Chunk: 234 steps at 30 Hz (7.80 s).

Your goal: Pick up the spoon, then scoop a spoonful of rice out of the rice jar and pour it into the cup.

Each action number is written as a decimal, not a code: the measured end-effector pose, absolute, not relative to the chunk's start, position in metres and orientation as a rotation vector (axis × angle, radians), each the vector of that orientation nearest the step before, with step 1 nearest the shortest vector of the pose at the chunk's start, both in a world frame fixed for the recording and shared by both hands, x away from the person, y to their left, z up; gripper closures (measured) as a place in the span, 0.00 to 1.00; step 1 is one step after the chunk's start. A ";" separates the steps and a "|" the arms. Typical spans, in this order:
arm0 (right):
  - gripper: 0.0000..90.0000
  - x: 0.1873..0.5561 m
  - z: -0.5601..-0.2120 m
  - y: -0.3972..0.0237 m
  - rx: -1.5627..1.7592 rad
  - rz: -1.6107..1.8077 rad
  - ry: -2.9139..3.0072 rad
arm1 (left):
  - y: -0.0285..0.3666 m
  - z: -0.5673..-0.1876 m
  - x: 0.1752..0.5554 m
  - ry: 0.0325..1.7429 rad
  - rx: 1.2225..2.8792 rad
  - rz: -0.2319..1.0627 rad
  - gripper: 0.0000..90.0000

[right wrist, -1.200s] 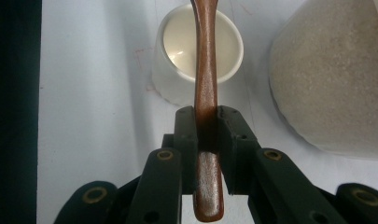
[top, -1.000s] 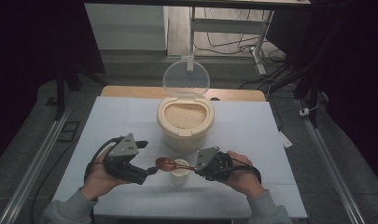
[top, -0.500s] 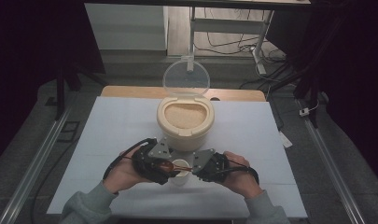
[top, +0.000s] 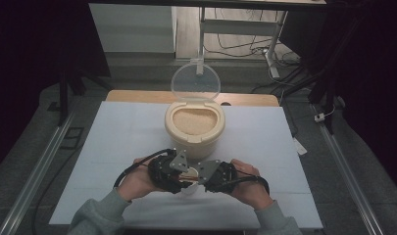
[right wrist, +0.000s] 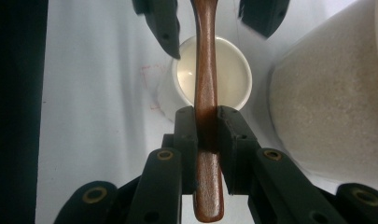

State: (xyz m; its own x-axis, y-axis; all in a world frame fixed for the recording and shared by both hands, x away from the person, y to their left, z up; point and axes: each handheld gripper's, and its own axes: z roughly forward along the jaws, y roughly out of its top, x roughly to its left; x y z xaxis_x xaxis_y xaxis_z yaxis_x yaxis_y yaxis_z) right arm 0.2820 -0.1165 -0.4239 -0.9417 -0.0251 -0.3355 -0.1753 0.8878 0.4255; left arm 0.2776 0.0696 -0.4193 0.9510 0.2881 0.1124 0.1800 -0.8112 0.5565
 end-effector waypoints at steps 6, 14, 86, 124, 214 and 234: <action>0.87 0.277 -0.422 -0.115 -0.171 0.643 2.695 | 0.069 -0.422 0.278 0.306 2.559 0.250 0.64; 0.87 0.274 -0.420 -0.115 -0.206 0.636 2.678 | 0.067 -0.430 0.279 0.267 2.591 0.267 0.81; 0.73 0.283 -0.433 -0.157 1.124 1.822 2.072 | 0.071 -0.431 0.260 0.363 2.253 0.715 0.88; 0.93 0.280 -0.395 -0.205 0.900 2.060 1.849 | 0.214 -0.468 0.242 0.838 1.945 0.374 0.22; 0.92 0.397 -0.395 -0.185 1.323 1.770 1.786 | 0.230 -0.504 0.245 0.963 2.056 0.321 0.15; 0.92 0.398 -0.400 -0.193 1.467 1.898 1.726 | 0.229 -0.503 0.245 0.953 2.063 0.323 0.15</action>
State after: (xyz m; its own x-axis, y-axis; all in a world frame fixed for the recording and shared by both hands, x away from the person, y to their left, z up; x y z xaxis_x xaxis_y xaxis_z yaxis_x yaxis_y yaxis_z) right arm 0.3977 -0.1931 -0.3999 -0.4940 0.6935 0.5244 0.4562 -0.3067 0.8354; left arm 0.2450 0.2288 -0.5031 0.6805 0.7258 -0.1009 0.5150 -0.3758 0.7704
